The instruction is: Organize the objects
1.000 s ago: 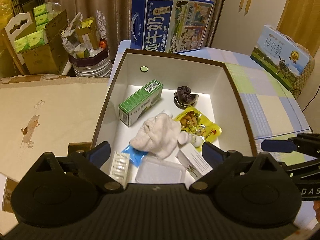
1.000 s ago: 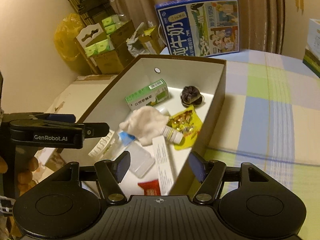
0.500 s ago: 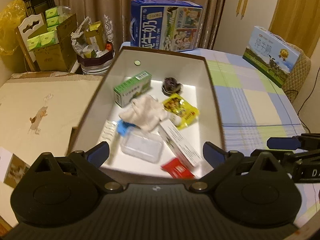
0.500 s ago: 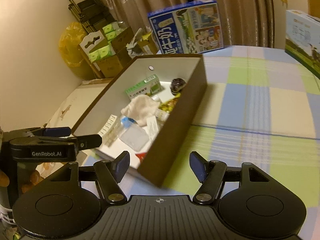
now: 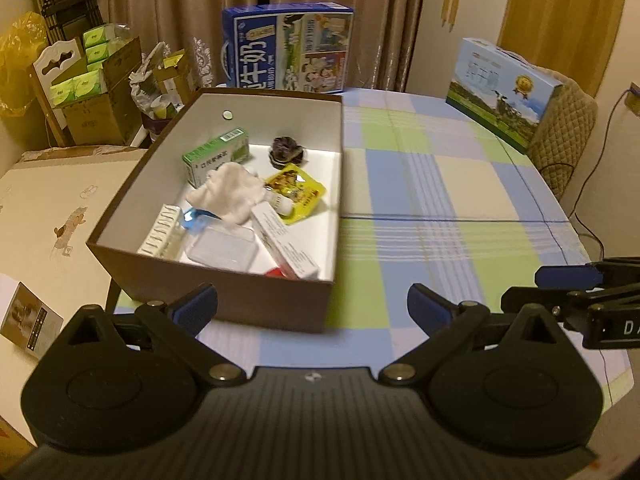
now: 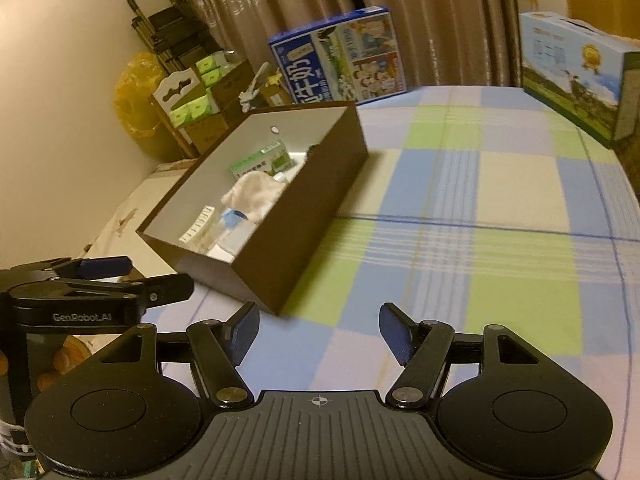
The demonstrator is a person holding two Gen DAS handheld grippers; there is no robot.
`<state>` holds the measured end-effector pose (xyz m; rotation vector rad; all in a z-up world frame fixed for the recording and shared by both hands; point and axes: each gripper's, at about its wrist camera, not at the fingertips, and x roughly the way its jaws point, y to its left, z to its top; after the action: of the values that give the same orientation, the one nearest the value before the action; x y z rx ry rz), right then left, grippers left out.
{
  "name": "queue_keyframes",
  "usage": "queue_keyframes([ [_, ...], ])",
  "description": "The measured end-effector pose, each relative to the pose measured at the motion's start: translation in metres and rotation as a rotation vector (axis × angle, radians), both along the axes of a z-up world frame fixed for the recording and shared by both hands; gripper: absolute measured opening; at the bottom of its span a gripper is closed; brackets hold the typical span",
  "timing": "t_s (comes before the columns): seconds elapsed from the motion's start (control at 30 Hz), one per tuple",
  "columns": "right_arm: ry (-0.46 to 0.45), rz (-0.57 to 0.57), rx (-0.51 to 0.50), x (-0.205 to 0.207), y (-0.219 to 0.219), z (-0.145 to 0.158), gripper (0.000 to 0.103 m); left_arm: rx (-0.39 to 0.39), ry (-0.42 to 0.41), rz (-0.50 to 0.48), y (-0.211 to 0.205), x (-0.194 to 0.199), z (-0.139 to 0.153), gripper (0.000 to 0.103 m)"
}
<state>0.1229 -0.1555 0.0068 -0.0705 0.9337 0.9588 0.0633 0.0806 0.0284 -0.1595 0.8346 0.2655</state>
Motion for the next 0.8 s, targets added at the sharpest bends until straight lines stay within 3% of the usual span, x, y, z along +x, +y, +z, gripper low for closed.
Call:
queue_keyframes([
  [0.8, -0.03, -0.119, -0.055, -0.02, -0.111, 0.003, 0.064, -0.056, -0.017, -0.074, -0.109, -0.039, -0.006, 0.101],
])
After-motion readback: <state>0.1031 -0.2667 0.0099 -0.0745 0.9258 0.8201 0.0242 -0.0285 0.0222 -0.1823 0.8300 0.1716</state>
